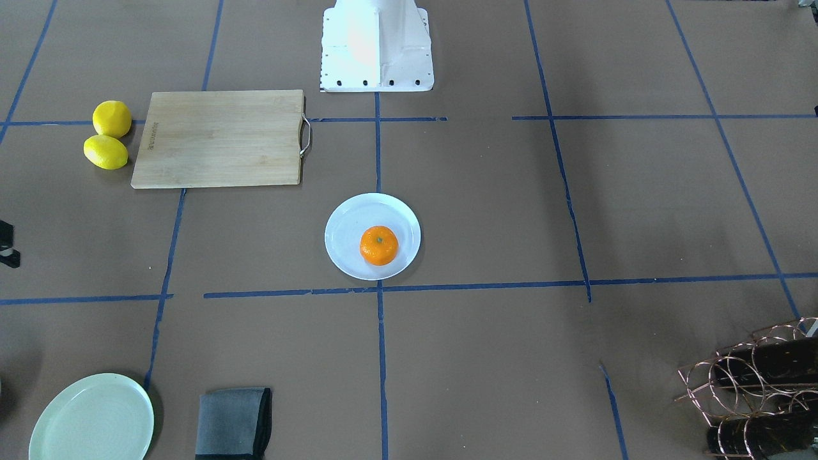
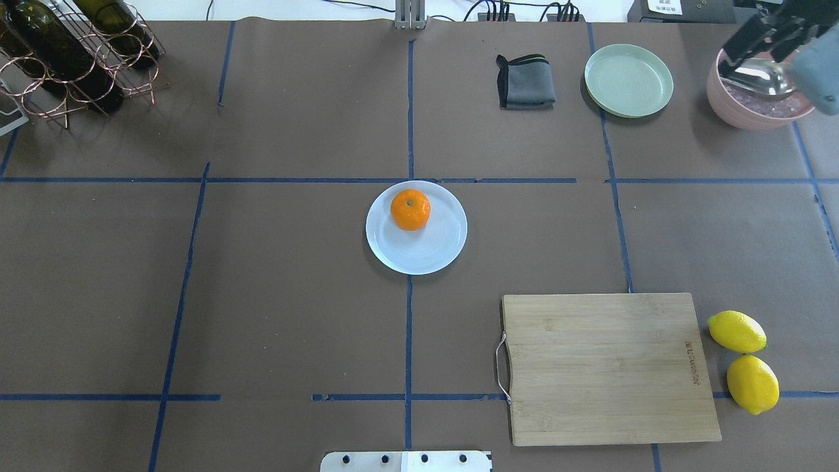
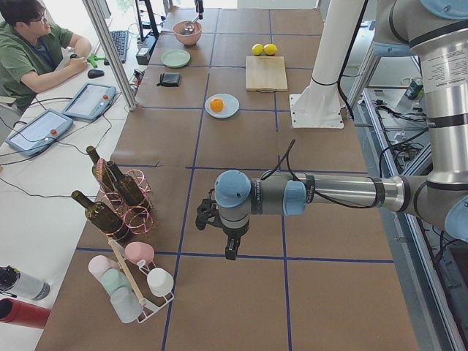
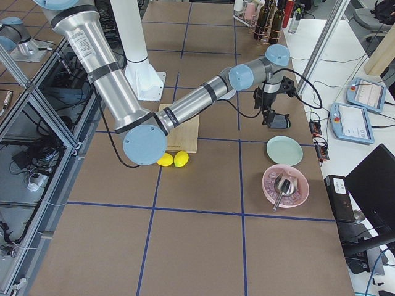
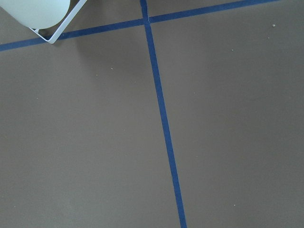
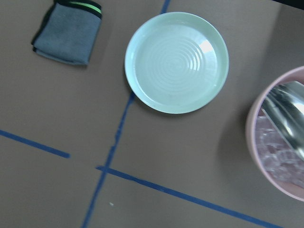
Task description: Pick orange to plate
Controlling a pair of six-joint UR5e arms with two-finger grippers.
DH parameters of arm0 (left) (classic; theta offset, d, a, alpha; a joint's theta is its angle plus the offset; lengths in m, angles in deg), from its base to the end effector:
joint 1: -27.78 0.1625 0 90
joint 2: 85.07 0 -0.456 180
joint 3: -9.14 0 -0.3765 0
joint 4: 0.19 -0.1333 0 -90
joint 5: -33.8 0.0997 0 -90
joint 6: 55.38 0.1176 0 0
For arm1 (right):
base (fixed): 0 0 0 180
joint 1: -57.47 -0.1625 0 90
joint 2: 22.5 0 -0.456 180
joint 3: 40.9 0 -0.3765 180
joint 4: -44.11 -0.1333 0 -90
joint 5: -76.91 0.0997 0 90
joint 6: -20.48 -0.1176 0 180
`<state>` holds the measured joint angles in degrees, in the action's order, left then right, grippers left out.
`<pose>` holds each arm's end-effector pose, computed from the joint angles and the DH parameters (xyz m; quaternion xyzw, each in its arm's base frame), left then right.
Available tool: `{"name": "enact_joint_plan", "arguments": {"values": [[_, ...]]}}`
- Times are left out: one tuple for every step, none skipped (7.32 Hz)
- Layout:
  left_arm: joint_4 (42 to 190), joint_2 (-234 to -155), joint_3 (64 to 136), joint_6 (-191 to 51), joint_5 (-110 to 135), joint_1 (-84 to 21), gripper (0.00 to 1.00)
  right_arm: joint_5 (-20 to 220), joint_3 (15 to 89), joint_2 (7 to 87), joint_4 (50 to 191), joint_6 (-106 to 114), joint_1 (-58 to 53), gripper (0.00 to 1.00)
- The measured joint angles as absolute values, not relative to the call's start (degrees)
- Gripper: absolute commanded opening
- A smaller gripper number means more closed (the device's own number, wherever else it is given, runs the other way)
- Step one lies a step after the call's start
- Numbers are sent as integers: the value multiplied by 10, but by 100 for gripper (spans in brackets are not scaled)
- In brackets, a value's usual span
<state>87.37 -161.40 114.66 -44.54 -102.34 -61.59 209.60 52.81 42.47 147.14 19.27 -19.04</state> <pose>-0.0445 -0.3679 0.6759 0.0301 0.3907 0.0899 0.9156 -0.0978 -0.6372 0.4509 0.0801 -0.3739 -0.1481 0.9121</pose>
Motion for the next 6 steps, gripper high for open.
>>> {"name": "enact_joint_plan", "arguments": {"values": [[873, -1615, 1146, -444, -1025, -617, 100, 2096, 515, 467, 1475, 278, -228, 100], [873, -1616, 1147, -443, -1026, -617, 100, 2095, 510, 518, 1475, 337, -259, 100], [873, -1617, 1148, -443, -1026, -618, 100, 2088, 510, 568, 1474, 366, -279, 100], [873, -1617, 1149, -443, -1027, -618, 100, 2078, 508, 606, 1475, 378, -294, 100], [875, -1617, 1149, -443, -1027, -618, 100, 2071, 506, 630, 1477, 383, -309, 100], [877, -1617, 1149, -442, -1027, -618, 100, 2068, 507, 655, 1476, 385, -324, 100]]}}
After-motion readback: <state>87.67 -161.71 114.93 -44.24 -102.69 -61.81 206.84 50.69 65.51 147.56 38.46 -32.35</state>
